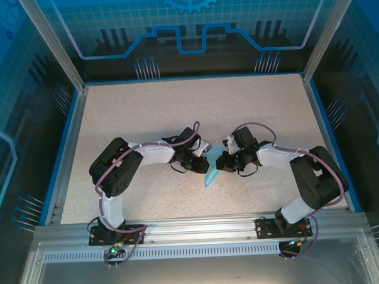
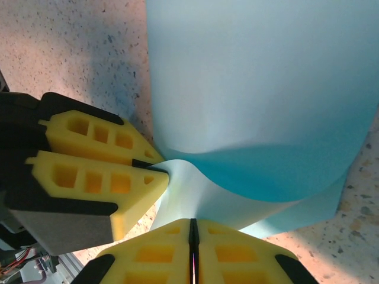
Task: Fold a paper plane with a square sheet of paper (pick it up from the middle)
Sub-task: Third fold the triangle at the center of the table.
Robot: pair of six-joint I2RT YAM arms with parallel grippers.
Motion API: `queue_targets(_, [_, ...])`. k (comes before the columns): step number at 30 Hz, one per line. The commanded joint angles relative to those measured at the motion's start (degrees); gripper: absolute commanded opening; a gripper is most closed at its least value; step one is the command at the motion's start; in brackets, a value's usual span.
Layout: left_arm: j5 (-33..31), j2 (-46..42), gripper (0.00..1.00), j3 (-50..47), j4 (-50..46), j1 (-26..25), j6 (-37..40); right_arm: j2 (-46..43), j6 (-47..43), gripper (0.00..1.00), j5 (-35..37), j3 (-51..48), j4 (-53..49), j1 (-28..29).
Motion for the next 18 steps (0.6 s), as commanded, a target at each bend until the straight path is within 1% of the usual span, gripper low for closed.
queue_targets(1, [-0.43, 1.48, 0.15, 1.34, -2.63, 0.29, 1.73, 1.14, 0.05, 0.11, 0.10, -1.05, 0.89, 0.80])
queue_targets(12, [-1.14, 1.23, 0.15, 1.56, -3.46, 0.27, 2.16, 3.98, -0.89, 0.12, 2.49, -0.95, 0.27, 0.71])
queue_targets(15, [-1.75, 0.80, 0.14, 1.70, -3.61, 0.28, 2.20, 4.13, -1.00, 0.12, 4.05, -1.40, -0.16, 0.66])
queue_targets(18, [-1.75, 0.96, 0.13, 2.03, -4.18, 0.28, 2.51, 4.03, -1.02, 0.12, 4.06, -1.67, -0.35, 0.71])
